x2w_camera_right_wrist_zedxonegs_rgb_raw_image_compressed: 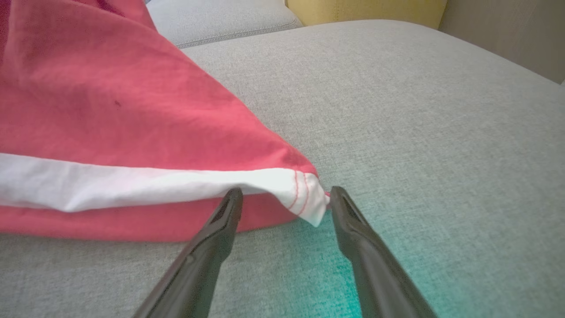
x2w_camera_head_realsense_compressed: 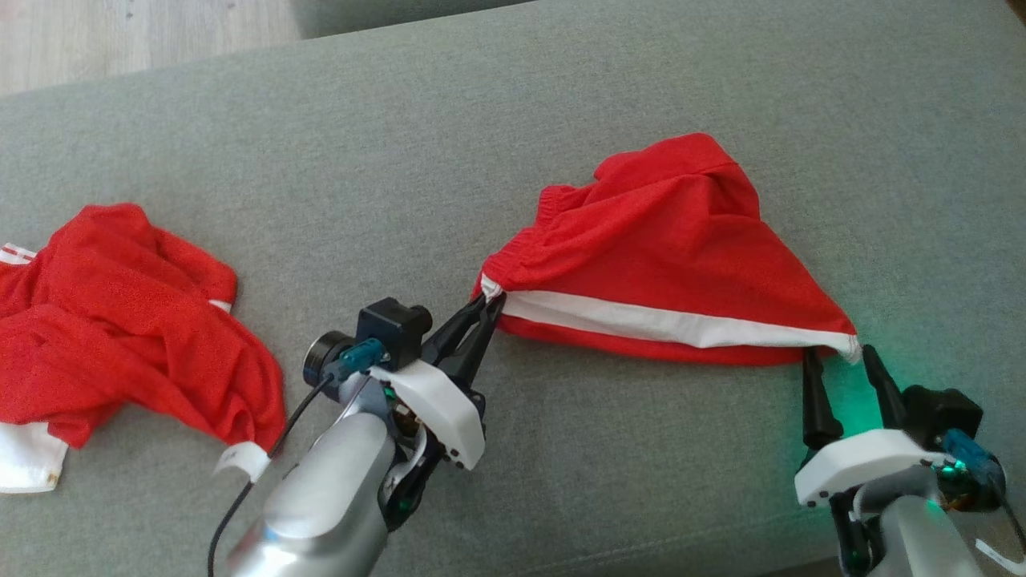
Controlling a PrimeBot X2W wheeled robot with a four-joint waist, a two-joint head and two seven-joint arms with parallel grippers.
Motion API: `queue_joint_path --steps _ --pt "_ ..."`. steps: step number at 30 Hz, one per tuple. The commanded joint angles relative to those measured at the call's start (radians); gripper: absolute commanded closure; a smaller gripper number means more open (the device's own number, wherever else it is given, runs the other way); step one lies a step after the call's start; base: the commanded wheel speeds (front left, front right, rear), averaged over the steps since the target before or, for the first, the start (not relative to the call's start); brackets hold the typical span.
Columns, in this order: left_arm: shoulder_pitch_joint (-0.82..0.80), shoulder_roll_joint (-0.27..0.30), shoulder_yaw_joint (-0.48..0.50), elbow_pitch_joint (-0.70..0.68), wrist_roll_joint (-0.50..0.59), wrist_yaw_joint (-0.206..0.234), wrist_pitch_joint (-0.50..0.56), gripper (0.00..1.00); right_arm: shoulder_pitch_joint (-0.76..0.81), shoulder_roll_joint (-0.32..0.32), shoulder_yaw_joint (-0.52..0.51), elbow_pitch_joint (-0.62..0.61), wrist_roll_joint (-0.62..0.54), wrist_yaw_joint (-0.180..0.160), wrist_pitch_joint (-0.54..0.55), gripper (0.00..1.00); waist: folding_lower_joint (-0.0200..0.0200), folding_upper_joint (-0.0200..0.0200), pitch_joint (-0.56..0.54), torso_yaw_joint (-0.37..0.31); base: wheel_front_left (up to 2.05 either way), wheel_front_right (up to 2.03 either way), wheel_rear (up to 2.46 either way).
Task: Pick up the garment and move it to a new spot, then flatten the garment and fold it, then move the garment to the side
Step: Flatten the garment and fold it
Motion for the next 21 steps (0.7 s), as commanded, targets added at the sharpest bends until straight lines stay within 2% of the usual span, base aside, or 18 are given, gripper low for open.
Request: queue_joint_path --steps 1,4,5,6,7,8,15,21 --pt "-0.018 0.011 0.035 -0.032 0.007 -0.006 -0.012 1.00 -0.033 -0.008 0.030 -0.014 0.005 -0.001 -0.016 0.00 0.0000 0.0000 -0.002 0.000 0.00 0.00 0.00" --pt "-0.016 0.012 0.038 -0.030 0.007 -0.006 -0.012 1.00 -0.036 -0.008 0.035 -0.007 0.008 -0.001 -0.018 0.02 0.0000 0.0000 -0.006 -0.001 0.00 0.00 0.00" --pt "-0.015 0.012 0.038 -0.029 0.007 -0.006 -0.012 1.00 -0.036 -0.008 0.038 -0.006 0.008 -0.001 -0.018 0.26 0.0000 0.0000 -0.007 -0.001 0.00 0.00 0.00" --pt "-0.015 0.012 0.039 -0.029 0.007 -0.006 -0.012 1.00 -0.036 -0.008 0.041 -0.006 0.009 -0.001 -0.019 0.60 0.0000 0.0000 -0.009 -0.001 0.00 0.00 0.00" --pt "-0.014 0.012 0.040 -0.028 0.008 -0.006 -0.012 1.00 -0.036 -0.008 0.044 -0.006 0.008 -0.001 -0.019 0.90 0.0000 0.0000 -0.011 -0.002 0.00 0.00 0.00" --pt "-0.012 0.013 0.041 -0.027 0.008 -0.006 -0.012 1.00 -0.036 -0.008 0.046 -0.007 0.006 -0.001 -0.019 1.00 0.0000 0.0000 -0.013 -0.003 0.00 0.00 0.00" --pt "0.001 0.018 0.051 -0.020 0.005 -0.006 -0.012 1.00 -0.020 -0.008 0.055 -0.050 -0.010 -0.001 -0.021 1.00 0.0000 0.0000 -0.034 -0.008 0.00 0.00 0.00" --pt "0.010 0.036 0.095 -0.055 0.016 0.001 -0.012 1.00 0.011 -0.008 0.087 -0.191 -0.011 -0.001 -0.021 1.00 0.0000 0.0000 -0.066 -0.010 0.00 0.00 0.00"
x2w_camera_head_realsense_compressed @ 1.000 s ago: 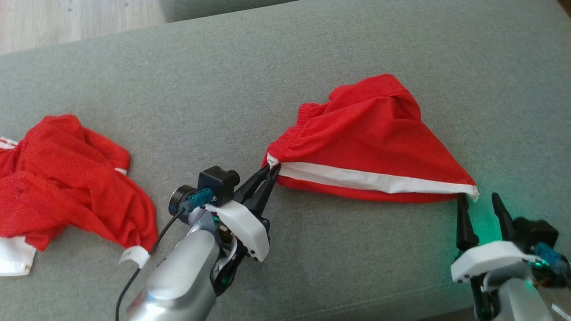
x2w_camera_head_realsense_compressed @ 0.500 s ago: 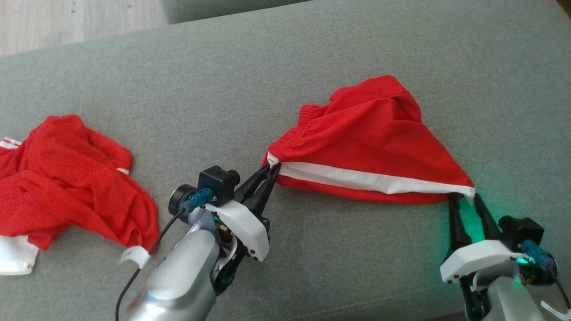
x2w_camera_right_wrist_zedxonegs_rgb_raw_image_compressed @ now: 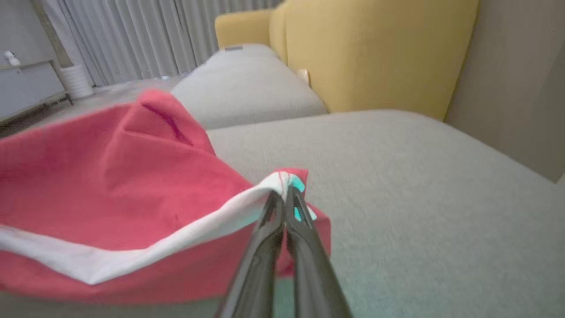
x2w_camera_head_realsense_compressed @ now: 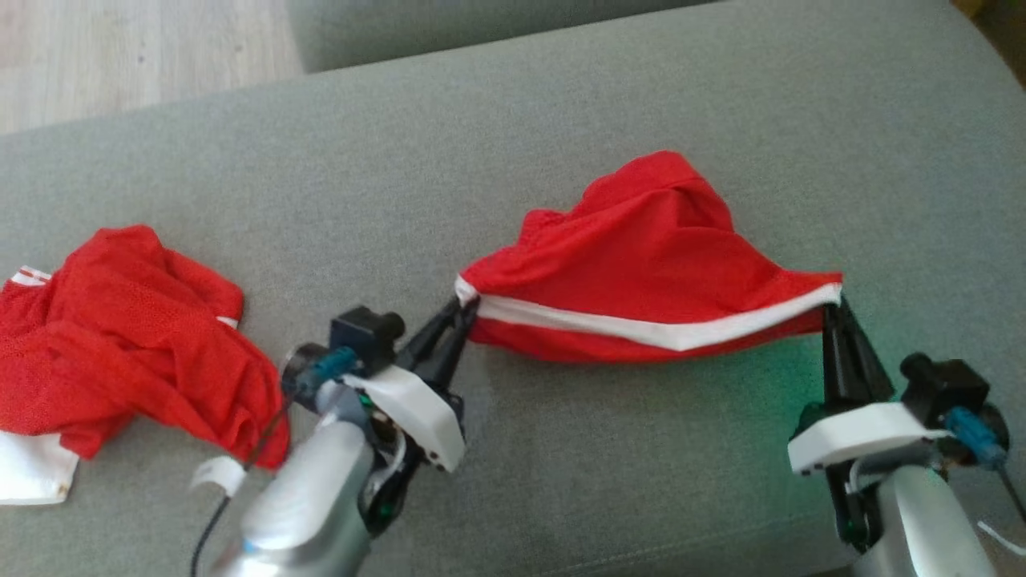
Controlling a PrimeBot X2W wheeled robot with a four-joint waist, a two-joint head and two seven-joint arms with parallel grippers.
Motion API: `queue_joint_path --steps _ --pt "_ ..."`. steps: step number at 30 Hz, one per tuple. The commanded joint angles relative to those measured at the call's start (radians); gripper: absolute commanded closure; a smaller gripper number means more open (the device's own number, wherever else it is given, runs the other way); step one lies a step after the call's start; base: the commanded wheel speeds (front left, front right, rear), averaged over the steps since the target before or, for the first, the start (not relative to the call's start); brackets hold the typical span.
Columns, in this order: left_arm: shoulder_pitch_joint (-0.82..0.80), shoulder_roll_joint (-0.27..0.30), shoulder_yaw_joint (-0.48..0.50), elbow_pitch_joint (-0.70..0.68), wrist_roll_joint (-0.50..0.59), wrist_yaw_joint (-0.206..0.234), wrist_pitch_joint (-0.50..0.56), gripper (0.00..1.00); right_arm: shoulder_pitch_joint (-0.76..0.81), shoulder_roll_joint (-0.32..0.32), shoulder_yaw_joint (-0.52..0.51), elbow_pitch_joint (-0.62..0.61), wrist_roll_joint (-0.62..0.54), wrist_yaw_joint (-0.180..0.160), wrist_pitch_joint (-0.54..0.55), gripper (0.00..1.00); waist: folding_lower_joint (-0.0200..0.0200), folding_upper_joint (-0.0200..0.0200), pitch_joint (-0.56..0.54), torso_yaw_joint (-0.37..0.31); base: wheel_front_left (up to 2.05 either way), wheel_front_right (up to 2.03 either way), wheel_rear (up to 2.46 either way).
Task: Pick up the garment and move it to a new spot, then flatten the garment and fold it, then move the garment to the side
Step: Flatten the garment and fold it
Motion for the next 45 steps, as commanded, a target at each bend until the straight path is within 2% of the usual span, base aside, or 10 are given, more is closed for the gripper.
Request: queue_joint_path --steps 1,9,13,20,25,33,39,42,45 --pt "-0.034 0.025 0.056 -0.055 0.017 0.003 -0.012 1.00 0.004 -0.008 0.037 -0.075 -0.002 -0.001 -0.014 1.00 0.0000 0.0000 -0.016 -0.001 0.00 0.00 0.00" --pt "-0.114 0.085 0.094 -0.125 0.041 0.003 -0.009 1.00 -0.084 -0.013 0.104 -0.290 -0.047 -0.001 0.029 1.00 0.0000 0.0000 -0.075 0.001 0.00 0.00 0.00" --pt "-0.224 0.137 0.100 -0.151 0.041 -0.002 0.025 1.00 -0.209 -0.054 0.137 -0.375 -0.053 -0.001 0.093 1.00 0.0000 0.0000 -0.113 0.007 0.00 0.00 0.00" --pt "-0.382 0.205 0.136 -0.197 0.031 0.005 0.085 1.00 -0.391 -0.131 0.150 -0.427 -0.056 -0.001 0.197 1.00 0.0000 0.0000 -0.161 0.034 0.00 0.00 0.00" --pt "-0.337 0.218 0.157 -0.264 0.006 0.039 0.110 1.00 -0.340 -0.125 0.118 -0.510 -0.057 -0.001 0.280 1.00 0.0000 0.0000 -0.174 0.050 0.00 0.00 0.00" --pt "-0.227 0.262 0.179 -0.478 -0.013 0.112 0.195 1.00 -0.246 -0.129 0.088 -0.673 -0.063 -0.001 0.384 1.00 0.0000 0.0000 -0.130 0.062 0.00 0.00 0.00" --pt "-0.299 0.297 0.190 -0.534 -0.007 0.110 0.259 1.00 -0.360 -0.157 0.087 -0.647 -0.045 -0.001 0.391 1.00 0.0000 0.0000 0.009 0.049 0.00 0.00 0.00" --pt "-0.403 0.306 0.188 -0.479 0.002 0.078 0.273 1.00 -0.497 -0.183 0.105 -0.546 -0.047 -0.001 0.367 1.00 0.0000 0.0000 0.101 0.031 0.00 0.00 0.00" --pt "-0.540 0.309 0.187 -0.378 0.022 0.050 0.260 1.00 -0.671 -0.206 0.160 -0.395 -0.052 -0.001 0.313 1.00 0.0000 0.0000 0.181 0.010 0.00 0.00 0.00"
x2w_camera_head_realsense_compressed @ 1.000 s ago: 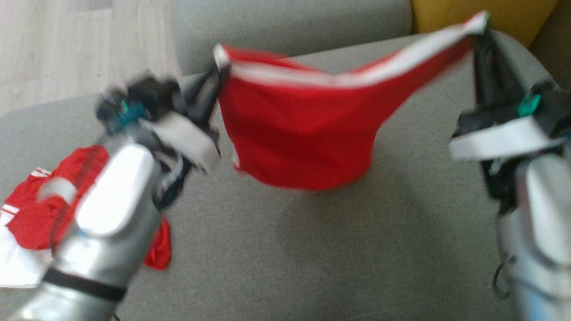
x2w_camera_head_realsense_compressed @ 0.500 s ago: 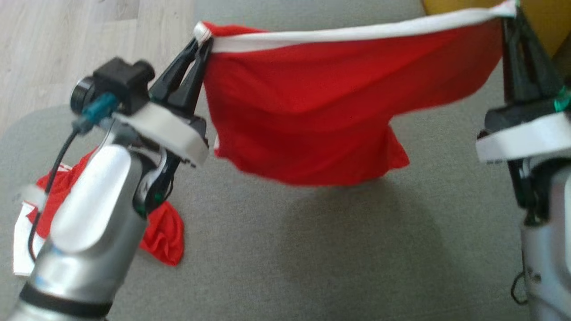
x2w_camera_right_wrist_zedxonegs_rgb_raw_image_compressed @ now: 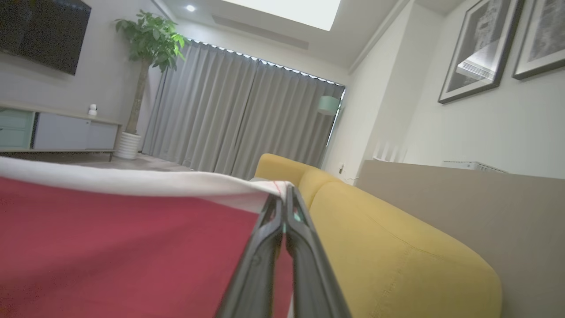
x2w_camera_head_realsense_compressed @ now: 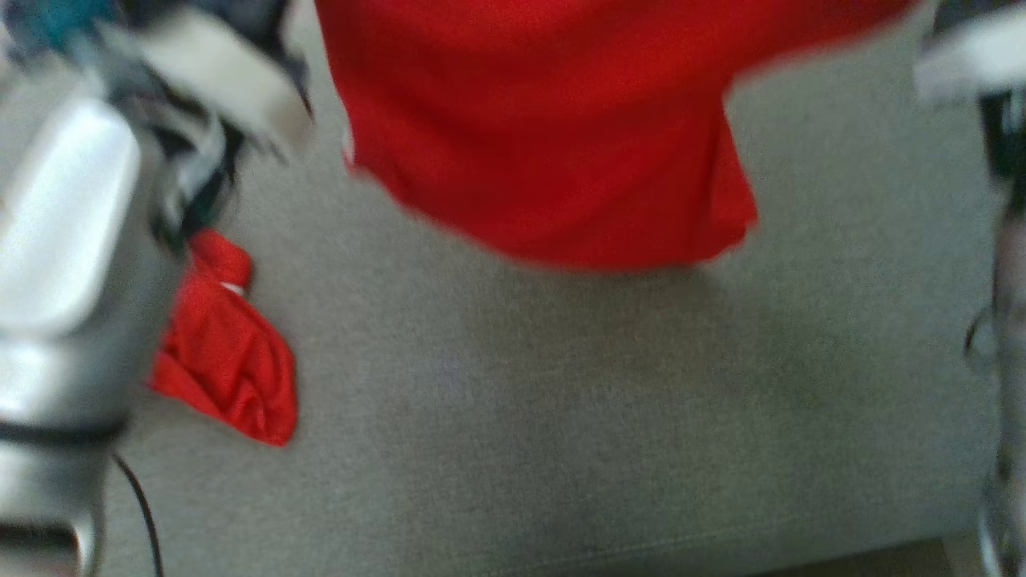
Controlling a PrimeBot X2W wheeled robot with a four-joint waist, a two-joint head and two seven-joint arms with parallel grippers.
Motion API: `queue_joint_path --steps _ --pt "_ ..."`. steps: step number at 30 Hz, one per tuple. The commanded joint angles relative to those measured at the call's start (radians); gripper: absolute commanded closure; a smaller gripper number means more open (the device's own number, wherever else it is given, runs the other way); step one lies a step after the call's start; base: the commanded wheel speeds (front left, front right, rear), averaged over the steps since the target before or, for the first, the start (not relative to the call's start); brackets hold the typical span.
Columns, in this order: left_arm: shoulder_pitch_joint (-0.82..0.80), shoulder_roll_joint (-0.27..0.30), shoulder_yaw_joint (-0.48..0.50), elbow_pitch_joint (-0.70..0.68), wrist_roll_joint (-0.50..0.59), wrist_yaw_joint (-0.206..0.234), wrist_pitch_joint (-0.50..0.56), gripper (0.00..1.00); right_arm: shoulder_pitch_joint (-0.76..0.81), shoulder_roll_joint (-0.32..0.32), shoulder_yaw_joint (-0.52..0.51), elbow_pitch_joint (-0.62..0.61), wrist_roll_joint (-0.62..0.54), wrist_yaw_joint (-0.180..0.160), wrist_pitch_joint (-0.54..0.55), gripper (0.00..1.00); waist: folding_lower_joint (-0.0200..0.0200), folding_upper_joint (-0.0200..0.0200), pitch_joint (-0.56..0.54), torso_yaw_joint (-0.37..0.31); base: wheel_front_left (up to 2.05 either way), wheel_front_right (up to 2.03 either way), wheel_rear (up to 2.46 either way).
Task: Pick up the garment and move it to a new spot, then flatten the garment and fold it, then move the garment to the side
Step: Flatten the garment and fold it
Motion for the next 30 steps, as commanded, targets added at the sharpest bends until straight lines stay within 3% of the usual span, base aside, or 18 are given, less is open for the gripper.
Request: queue_joint_path --steps 1,6,14,17,20,30 --pt "-0.148 0.042 0.047 0.039 0.020 -0.013 -0.017 1.00 -0.144 -0.013 0.046 0.062 -0.003 -0.001 -0.045 1.00 0.0000 0.0000 0.136 -0.040 0.00 0.00 0.00" --pt "-0.391 0.020 0.049 0.247 0.055 -0.034 -0.118 1.00 -0.443 -0.039 0.099 0.332 -0.063 -0.001 -0.230 1.00 0.0000 0.0000 0.215 -0.054 0.00 0.00 0.00" --pt "-0.578 -0.036 0.058 0.468 0.056 -0.044 -0.247 1.00 -0.649 0.008 0.023 0.591 -0.137 -0.001 -0.339 1.00 0.0000 0.0000 0.260 -0.046 0.00 0.00 0.00" --pt "-0.571 -0.061 0.047 0.521 0.048 -0.050 -0.270 1.00 -0.637 0.034 0.001 0.649 -0.144 -0.001 -0.346 1.00 0.0000 0.0000 0.269 -0.040 0.00 0.00 0.00" --pt "-0.516 -0.081 0.031 0.554 0.040 -0.055 -0.278 1.00 -0.573 0.045 0.043 0.673 -0.148 -0.001 -0.347 1.00 0.0000 0.0000 0.270 -0.034 0.00 0.00 0.00" --pt "-0.107 -0.093 0.006 0.482 0.036 -0.062 -0.281 1.00 -0.277 -0.033 0.258 0.770 -0.022 -0.001 -0.348 1.00 0.0000 0.0000 0.190 -0.019 0.00 0.00 0.00"
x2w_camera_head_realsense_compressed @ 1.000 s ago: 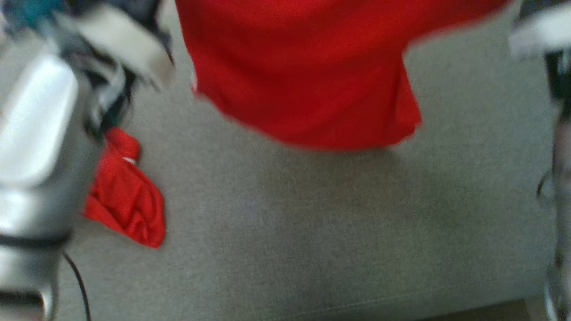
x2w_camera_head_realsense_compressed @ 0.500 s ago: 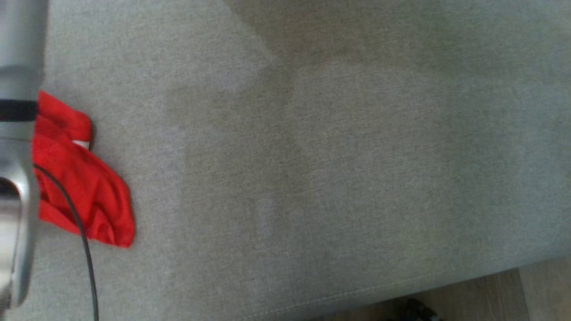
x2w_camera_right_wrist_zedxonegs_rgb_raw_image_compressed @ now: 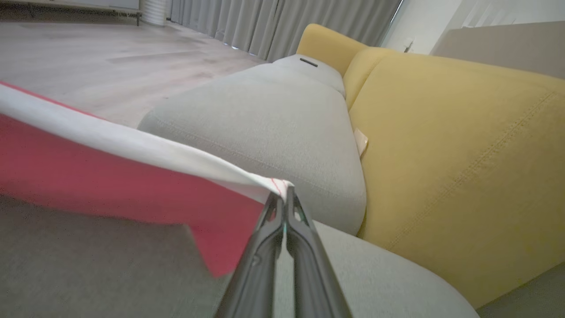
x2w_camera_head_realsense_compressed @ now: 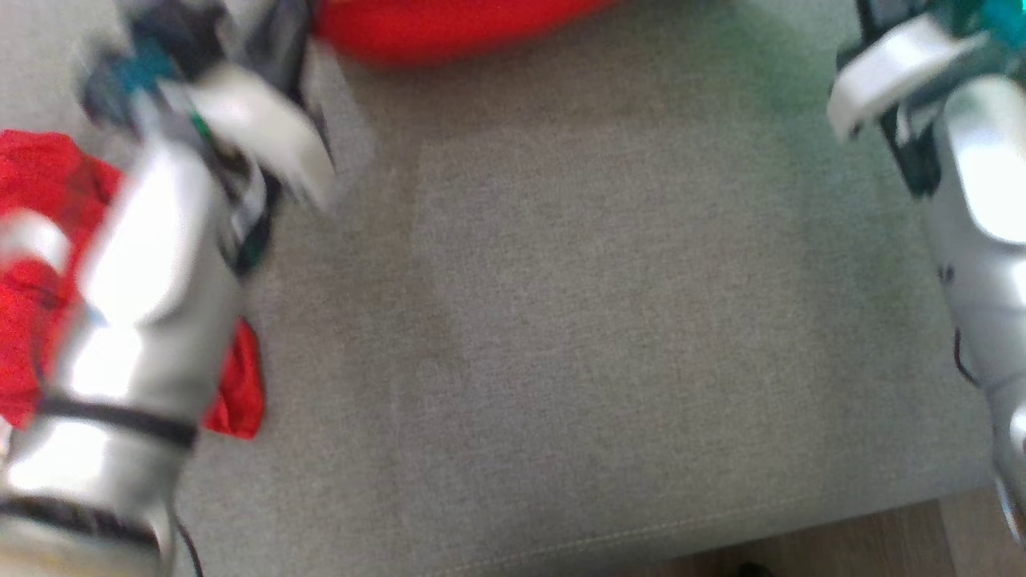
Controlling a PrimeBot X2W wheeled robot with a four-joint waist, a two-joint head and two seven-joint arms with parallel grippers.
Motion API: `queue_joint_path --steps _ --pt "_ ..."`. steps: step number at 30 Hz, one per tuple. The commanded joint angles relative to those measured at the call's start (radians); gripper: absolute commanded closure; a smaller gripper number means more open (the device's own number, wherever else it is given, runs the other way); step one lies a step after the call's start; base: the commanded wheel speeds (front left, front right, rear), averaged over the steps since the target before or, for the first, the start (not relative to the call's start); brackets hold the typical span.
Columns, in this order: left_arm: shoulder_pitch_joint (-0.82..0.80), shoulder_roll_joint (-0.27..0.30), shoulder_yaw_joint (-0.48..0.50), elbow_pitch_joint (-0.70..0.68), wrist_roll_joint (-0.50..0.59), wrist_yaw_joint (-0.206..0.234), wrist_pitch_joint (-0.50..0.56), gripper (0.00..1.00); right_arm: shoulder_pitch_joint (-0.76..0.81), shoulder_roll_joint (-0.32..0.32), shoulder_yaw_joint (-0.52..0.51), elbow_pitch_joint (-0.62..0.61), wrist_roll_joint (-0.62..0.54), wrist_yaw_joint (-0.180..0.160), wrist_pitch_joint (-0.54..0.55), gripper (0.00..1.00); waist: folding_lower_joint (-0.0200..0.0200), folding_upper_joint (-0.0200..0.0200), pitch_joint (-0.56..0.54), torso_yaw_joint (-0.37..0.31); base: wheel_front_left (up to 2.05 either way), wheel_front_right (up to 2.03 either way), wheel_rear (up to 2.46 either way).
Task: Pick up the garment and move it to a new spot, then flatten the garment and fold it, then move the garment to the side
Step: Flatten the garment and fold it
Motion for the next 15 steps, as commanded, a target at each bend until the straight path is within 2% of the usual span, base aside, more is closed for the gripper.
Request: queue_joint_path --steps 1,7,15 --pt "0.014 0.034 0.017 -0.042 0.007 0.002 -0.005 1.00 0.008 -0.019 0.025 -0.020 0.026 -0.001 -0.005 1.00 0.0000 0.0000 -0.030 0.006 0.00 0.00 0.00" --pt "0.223 0.025 -0.017 -0.111 0.016 0.002 -0.005 1.00 0.140 -0.108 0.181 -0.003 0.166 -0.001 0.004 1.00 0.0000 0.0000 -0.115 0.024 0.00 0.00 0.00" --pt "0.392 0.023 -0.063 -0.182 0.017 0.001 -0.005 1.00 0.297 -0.235 0.311 -0.091 0.336 -0.001 0.045 1.00 0.0000 0.0000 -0.215 0.027 0.00 0.00 0.00"
